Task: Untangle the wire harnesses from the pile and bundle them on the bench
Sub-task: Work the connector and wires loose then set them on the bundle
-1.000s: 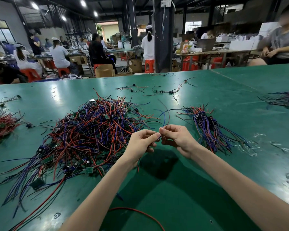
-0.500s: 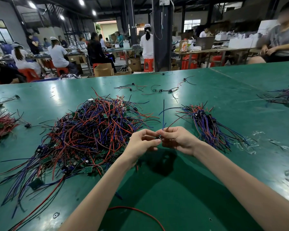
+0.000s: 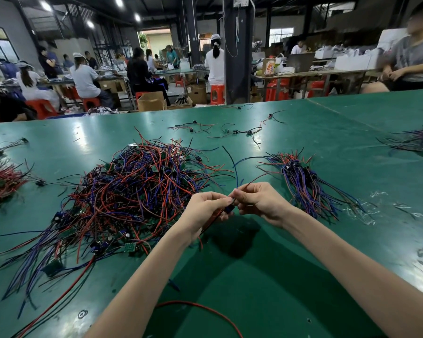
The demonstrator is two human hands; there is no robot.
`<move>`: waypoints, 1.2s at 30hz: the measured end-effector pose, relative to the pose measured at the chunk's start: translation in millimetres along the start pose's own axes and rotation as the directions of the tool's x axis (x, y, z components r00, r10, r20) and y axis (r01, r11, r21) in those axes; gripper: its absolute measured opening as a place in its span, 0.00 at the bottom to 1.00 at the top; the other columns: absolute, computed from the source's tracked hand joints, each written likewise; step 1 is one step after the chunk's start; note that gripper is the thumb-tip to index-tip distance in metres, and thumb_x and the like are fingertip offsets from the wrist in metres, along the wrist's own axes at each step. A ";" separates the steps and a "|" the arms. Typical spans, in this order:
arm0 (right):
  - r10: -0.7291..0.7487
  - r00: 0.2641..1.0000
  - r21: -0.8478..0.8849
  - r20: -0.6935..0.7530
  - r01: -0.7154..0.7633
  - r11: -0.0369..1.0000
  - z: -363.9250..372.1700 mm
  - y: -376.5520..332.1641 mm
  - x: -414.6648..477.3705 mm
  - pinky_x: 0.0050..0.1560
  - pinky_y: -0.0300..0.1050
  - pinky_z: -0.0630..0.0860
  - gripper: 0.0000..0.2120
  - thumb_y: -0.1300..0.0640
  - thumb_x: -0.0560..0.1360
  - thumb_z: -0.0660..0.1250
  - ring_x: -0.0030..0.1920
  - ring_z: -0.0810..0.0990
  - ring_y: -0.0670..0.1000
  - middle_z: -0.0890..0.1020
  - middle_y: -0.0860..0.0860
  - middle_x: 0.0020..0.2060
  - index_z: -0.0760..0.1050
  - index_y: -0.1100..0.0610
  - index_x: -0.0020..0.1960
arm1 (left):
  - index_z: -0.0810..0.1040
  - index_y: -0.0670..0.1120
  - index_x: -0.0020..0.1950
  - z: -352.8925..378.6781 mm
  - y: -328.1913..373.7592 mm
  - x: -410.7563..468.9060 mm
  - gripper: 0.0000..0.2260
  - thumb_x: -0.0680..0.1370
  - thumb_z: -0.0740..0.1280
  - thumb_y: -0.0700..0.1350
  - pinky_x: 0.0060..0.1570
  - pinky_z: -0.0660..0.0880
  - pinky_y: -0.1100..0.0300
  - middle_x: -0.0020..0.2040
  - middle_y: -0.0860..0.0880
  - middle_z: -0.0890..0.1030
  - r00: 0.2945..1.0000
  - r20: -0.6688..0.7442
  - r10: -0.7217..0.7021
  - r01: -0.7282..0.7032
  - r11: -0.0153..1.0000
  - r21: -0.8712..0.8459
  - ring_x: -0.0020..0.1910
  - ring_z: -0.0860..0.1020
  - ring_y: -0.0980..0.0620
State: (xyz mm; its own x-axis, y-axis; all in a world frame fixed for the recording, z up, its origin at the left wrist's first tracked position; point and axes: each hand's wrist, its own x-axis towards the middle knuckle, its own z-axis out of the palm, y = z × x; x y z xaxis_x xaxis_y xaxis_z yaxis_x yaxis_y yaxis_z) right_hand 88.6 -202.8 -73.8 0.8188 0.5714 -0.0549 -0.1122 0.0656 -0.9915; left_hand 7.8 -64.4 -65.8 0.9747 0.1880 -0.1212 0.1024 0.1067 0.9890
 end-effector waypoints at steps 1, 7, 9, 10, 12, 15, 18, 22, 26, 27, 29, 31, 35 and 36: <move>-0.002 1.000 0.004 -0.003 0.002 1.000 -0.5 -0.7 0.0 0.28 0.36 0.77 0.06 0.64 0.74 0.66 0.25 0.75 0.43 0.78 0.50 0.26 0.78 0.64 0.40 | 0.78 0.38 0.42 0.0 0.5 -0.3 0.03 0.76 0.68 0.35 0.27 0.74 0.67 0.27 0.45 0.80 1.000 0.008 -0.012 0.012 1.000 0.017 0.23 0.74 0.56; 0.028 1.000 0.022 -0.011 -0.027 0.999 -0.9 -5.3 0.8 0.28 0.37 0.77 0.03 0.67 0.73 0.68 0.25 0.76 0.44 0.78 0.52 0.26 0.77 0.64 0.41 | 0.81 0.40 0.39 -2.1 4.0 -1.2 0.06 0.75 0.67 0.34 0.26 0.71 0.66 0.31 0.45 0.79 0.999 -0.022 -0.045 0.047 0.993 0.104 0.26 0.76 0.53; 0.036 0.999 0.016 -0.010 -0.035 0.999 -2.4 -7.5 1.2 0.28 0.37 0.77 0.03 0.68 0.73 0.68 0.26 0.76 0.44 0.78 0.52 0.27 0.77 0.64 0.41 | 0.80 0.40 0.38 -2.1 4.3 -1.9 0.07 0.75 0.66 0.35 0.25 0.70 0.66 0.31 0.45 0.78 0.998 -0.029 -0.059 0.062 0.990 0.124 0.27 0.76 0.53; 0.037 0.999 0.009 -0.005 -0.037 0.999 -3.9 -8.4 0.9 0.29 0.37 0.77 0.02 0.68 0.73 0.68 0.26 0.76 0.45 0.78 0.52 0.28 0.77 0.63 0.41 | 0.80 0.41 0.37 -2.0 4.3 -2.2 0.07 0.75 0.66 0.35 0.24 0.70 0.66 0.31 0.45 0.78 0.997 -0.029 -0.065 0.069 0.989 0.131 0.27 0.77 0.53; 0.037 0.999 -0.028 0.024 -0.036 0.999 -7.4 -9.2 -0.7 0.29 0.38 0.77 0.02 0.67 0.73 0.68 0.26 0.76 0.45 0.78 0.53 0.29 0.77 0.64 0.42 | 0.80 0.41 0.36 -1.3 3.8 -2.1 0.08 0.75 0.67 0.36 0.24 0.69 0.66 0.31 0.46 0.78 0.997 -0.028 -0.073 0.076 0.988 0.135 0.26 0.76 0.53; 0.042 0.996 -0.084 0.072 -0.036 0.996 -9.6 -8.5 -2.6 0.30 0.38 0.77 0.02 0.65 0.74 0.68 0.26 0.76 0.47 0.78 0.54 0.30 0.76 0.63 0.43 | 0.79 0.43 0.33 -1.1 2.6 -2.0 0.09 0.74 0.70 0.38 0.23 0.67 0.67 0.29 0.49 0.79 0.997 -0.020 -0.076 0.078 0.985 0.155 0.25 0.76 0.55; 0.060 0.994 -0.065 0.086 -0.055 0.996 -8.4 -8.4 -2.8 0.30 0.39 0.78 0.03 0.64 0.75 0.67 0.26 0.77 0.48 0.79 0.55 0.29 0.75 0.63 0.43 | 0.82 0.44 0.35 -2.6 1.9 -2.9 0.06 0.73 0.72 0.39 0.23 0.67 0.67 0.28 0.51 0.80 0.997 -0.001 -0.077 0.076 0.977 0.197 0.25 0.77 0.56; 0.057 0.996 0.004 0.072 -0.058 0.998 -5.5 -8.7 -2.4 0.29 0.40 0.78 0.04 0.65 0.75 0.66 0.26 0.78 0.47 0.80 0.54 0.28 0.74 0.63 0.42 | 0.84 0.46 0.37 -5.6 1.3 -3.1 0.04 0.72 0.73 0.41 0.24 0.67 0.68 0.30 0.51 0.82 0.997 -0.011 -0.072 0.072 0.972 0.223 0.26 0.78 0.58; -0.002 1.000 0.051 -0.025 0.003 0.999 -5.9 -12.0 -1.2 0.28 0.40 0.77 0.05 0.65 0.76 0.65 0.25 0.76 0.47 0.80 0.53 0.27 0.74 0.63 0.41 | 0.83 0.45 0.38 -5.3 2.1 -2.5 0.04 0.73 0.72 0.41 0.24 0.65 0.68 0.31 0.52 0.82 0.997 -0.001 -0.073 0.071 0.968 0.242 0.26 0.77 0.59; -0.019 0.998 0.061 -0.057 0.022 0.998 -6.8 -13.4 -1.0 0.28 0.40 0.77 0.05 0.66 0.76 0.65 0.25 0.76 0.47 0.79 0.53 0.27 0.74 0.63 0.41 | 0.83 0.45 0.38 -4.7 2.4 -2.2 0.04 0.73 0.72 0.41 0.24 0.65 0.68 0.31 0.51 0.81 0.998 0.000 -0.070 0.068 0.967 0.245 0.26 0.77 0.59; -0.051 0.992 0.087 -0.119 0.062 0.994 -9.1 -16.4 -0.8 0.27 0.39 0.77 0.06 0.66 0.76 0.65 0.24 0.76 0.46 0.79 0.52 0.26 0.73 0.64 0.41 | 0.83 0.44 0.38 -4.1 2.9 -1.9 0.04 0.73 0.72 0.41 0.23 0.63 0.68 0.32 0.50 0.80 0.998 0.005 -0.064 0.061 0.968 0.244 0.25 0.76 0.59; -0.077 0.982 0.113 -0.170 0.097 0.989 -11.9 -19.2 -0.7 0.27 0.39 0.77 0.06 0.66 0.76 0.65 0.23 0.75 0.46 0.79 0.52 0.25 0.74 0.64 0.40 | 0.83 0.44 0.38 -4.4 3.6 -1.9 0.05 0.74 0.71 0.41 0.24 0.63 0.68 0.33 0.50 0.80 0.998 0.010 -0.063 0.059 0.969 0.239 0.26 0.76 0.58; -0.101 0.966 0.162 -0.239 0.142 0.977 -18.6 -23.2 -1.1 0.29 0.40 0.78 0.07 0.65 0.76 0.65 0.25 0.75 0.48 0.79 0.53 0.26 0.75 0.65 0.39 | 0.83 0.45 0.37 -6.3 4.6 -0.6 0.06 0.74 0.70 0.40 0.23 0.63 0.69 0.32 0.49 0.80 0.999 -0.003 -0.045 0.045 0.969 0.244 0.25 0.76 0.59; -0.105 0.960 0.175 -0.261 0.154 0.973 -20.7 -23.7 -0.7 0.29 0.40 0.78 0.07 0.65 0.76 0.66 0.25 0.76 0.48 0.79 0.53 0.26 0.75 0.65 0.39 | 0.83 0.45 0.37 -6.6 4.3 -0.5 0.06 0.74 0.70 0.40 0.23 0.64 0.69 0.32 0.50 0.80 0.999 -0.005 -0.041 0.041 0.968 0.247 0.25 0.76 0.59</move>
State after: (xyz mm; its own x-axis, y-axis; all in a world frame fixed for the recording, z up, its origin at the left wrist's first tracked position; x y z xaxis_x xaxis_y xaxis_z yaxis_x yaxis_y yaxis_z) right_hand 102.3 -221.7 -52.8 0.9445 0.3278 0.0207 -0.0813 0.2946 -0.9522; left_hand 6.4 -57.6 -62.0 0.9686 0.1884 -0.1622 0.1883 -0.1299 0.9735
